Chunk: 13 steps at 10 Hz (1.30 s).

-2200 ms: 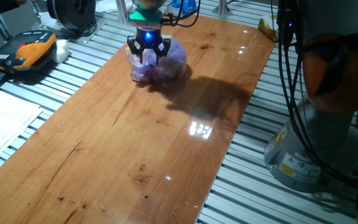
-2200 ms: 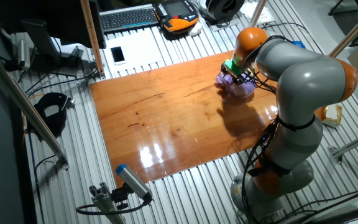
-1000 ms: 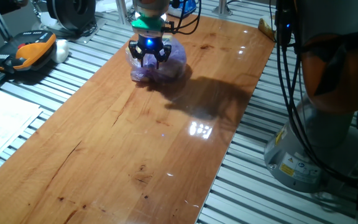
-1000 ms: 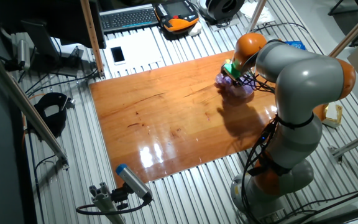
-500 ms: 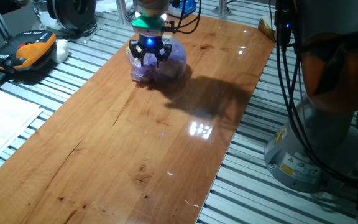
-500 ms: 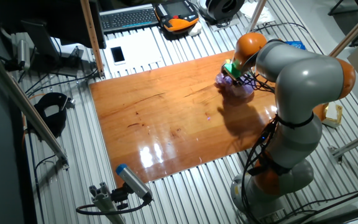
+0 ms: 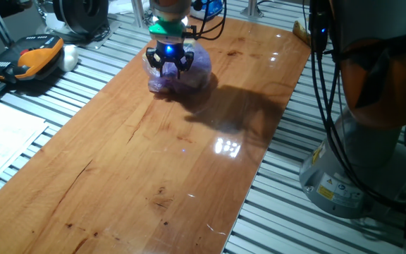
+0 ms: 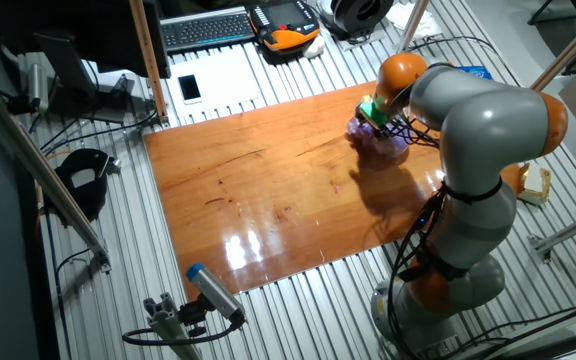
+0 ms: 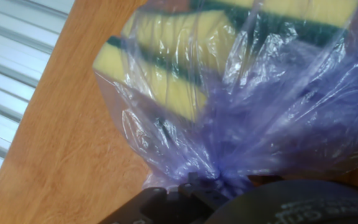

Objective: Pick up a bag of things

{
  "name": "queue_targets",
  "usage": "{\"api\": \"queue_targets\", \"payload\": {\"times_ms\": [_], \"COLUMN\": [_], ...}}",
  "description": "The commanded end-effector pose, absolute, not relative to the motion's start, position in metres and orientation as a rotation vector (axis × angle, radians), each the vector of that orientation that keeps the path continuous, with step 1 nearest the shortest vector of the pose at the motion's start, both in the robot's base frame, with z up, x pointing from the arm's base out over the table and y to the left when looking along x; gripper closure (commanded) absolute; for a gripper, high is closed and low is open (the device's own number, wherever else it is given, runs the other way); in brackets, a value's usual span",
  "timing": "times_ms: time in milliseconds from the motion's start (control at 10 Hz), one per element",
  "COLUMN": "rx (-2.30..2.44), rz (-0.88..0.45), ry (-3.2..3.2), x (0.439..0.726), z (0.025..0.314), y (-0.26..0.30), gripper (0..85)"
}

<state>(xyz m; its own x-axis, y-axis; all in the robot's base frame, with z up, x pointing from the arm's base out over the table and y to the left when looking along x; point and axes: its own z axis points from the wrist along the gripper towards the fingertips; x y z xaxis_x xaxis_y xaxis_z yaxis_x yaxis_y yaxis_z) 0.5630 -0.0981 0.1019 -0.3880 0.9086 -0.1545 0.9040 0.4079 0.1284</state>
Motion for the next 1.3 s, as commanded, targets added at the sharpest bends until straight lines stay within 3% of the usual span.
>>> {"api": "queue_targets", "payload": {"times_ms": [0, 400, 500, 1000, 1200], "rx": [1.605, 1.599, 1.596, 1.574, 1.535], "rz": [0.027, 0.014, 0.007, 0.004, 0.041], "ry": [2.466, 2.48, 2.484, 2.508, 2.527], "x": [0.563, 0.5633, 0.5633, 0.5633, 0.5629], "z": [0.1016, 0.0998, 0.0998, 0.1, 0.1019], "y": [-0.0982, -0.0981, -0.0983, -0.099, -0.1011], "gripper": [34.0, 34.0, 51.0, 51.0, 85.0]}}
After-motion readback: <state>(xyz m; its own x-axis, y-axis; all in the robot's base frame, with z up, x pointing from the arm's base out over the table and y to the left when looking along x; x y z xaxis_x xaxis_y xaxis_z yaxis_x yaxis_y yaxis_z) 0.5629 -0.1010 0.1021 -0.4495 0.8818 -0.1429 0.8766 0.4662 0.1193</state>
